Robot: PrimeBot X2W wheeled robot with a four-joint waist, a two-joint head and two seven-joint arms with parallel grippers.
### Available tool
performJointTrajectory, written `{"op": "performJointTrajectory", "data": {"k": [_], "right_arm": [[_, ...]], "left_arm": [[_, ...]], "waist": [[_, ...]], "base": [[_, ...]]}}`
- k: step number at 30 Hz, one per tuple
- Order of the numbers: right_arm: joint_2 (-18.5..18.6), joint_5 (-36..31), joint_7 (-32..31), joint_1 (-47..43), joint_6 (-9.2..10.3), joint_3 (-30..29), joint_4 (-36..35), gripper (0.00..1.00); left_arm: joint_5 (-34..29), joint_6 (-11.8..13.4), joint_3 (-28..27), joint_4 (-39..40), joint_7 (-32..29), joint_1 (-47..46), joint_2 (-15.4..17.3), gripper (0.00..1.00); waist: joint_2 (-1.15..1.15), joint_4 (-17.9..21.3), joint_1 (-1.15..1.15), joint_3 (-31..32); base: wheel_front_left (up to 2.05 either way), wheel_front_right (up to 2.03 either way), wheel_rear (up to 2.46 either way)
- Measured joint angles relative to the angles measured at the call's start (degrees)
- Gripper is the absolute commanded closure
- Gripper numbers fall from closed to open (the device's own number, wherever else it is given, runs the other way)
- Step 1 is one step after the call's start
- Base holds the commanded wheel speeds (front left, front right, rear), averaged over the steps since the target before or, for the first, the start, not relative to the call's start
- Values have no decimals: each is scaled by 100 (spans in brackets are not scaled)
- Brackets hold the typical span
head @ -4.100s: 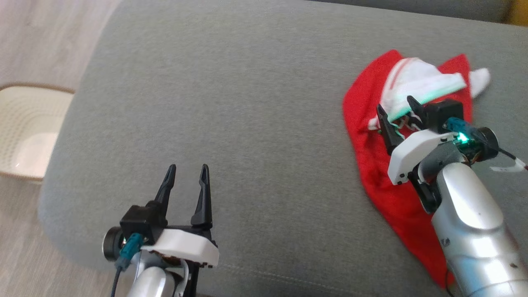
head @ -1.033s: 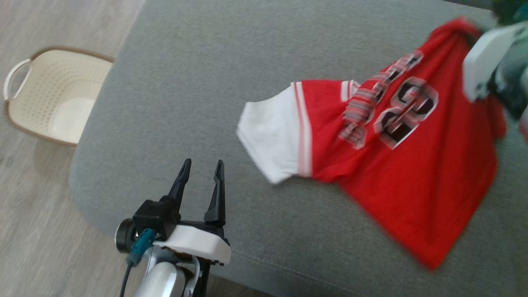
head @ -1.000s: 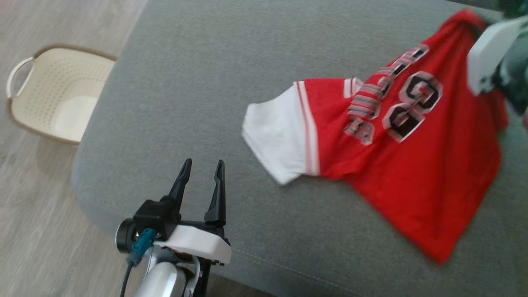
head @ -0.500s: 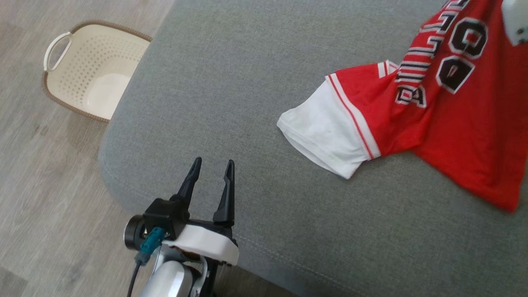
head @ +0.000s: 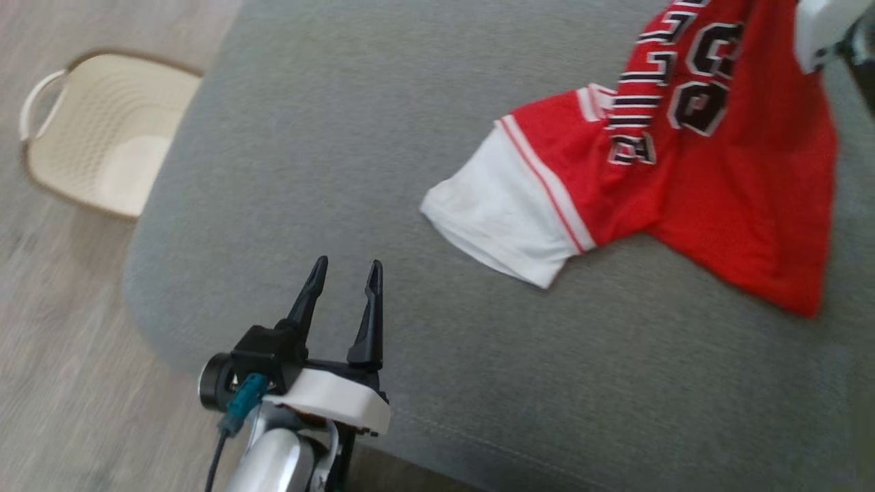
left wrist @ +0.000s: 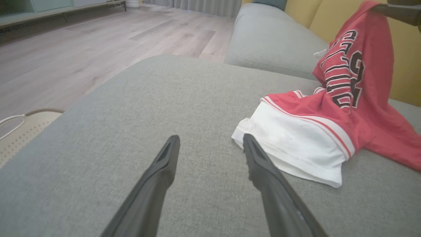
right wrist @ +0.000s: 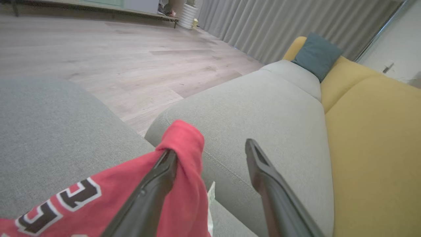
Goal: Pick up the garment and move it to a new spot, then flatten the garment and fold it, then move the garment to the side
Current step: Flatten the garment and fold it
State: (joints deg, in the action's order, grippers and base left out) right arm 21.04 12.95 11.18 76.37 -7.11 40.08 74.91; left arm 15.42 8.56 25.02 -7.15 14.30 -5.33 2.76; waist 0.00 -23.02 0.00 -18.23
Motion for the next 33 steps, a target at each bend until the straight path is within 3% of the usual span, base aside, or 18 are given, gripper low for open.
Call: {"op": "performJointTrajectory", "data": {"k": [7, 12, 17, 25, 33], "right_arm": [[-427, 33, 304, -342, 0, -573, -215, 0], [-499, 81, 330, -988, 0, -1212, -1200, 0], [-625, 36, 345, -2195, 0, -1987, -2235, 0], [-1178, -248, 345, -4284, 0, -3030, -3850, 0], [-1613, -472, 345, -5955, 0, -3502, -4847, 0]], "left_arm": [[-227, -60, -394, 3, 0, -21, -1, 0], [-332, -132, -702, 0, 0, -137, 2, 0], [-348, -156, -938, -127, 0, -144, 2, 0], [-369, -210, -1132, -368, 0, 138, 2, 0], [-367, -254, -1182, -446, 0, 455, 1, 0]], "waist": [[0, 743, 0, 131], [0, 1296, 0, 263], [0, 1760, 0, 517], [0, 2146, 0, 1113], [0, 2272, 0, 1509]], "base": [[0, 0, 0], [0, 0, 0], [0, 0, 0], [0, 0, 0], [0, 0, 0]]}}
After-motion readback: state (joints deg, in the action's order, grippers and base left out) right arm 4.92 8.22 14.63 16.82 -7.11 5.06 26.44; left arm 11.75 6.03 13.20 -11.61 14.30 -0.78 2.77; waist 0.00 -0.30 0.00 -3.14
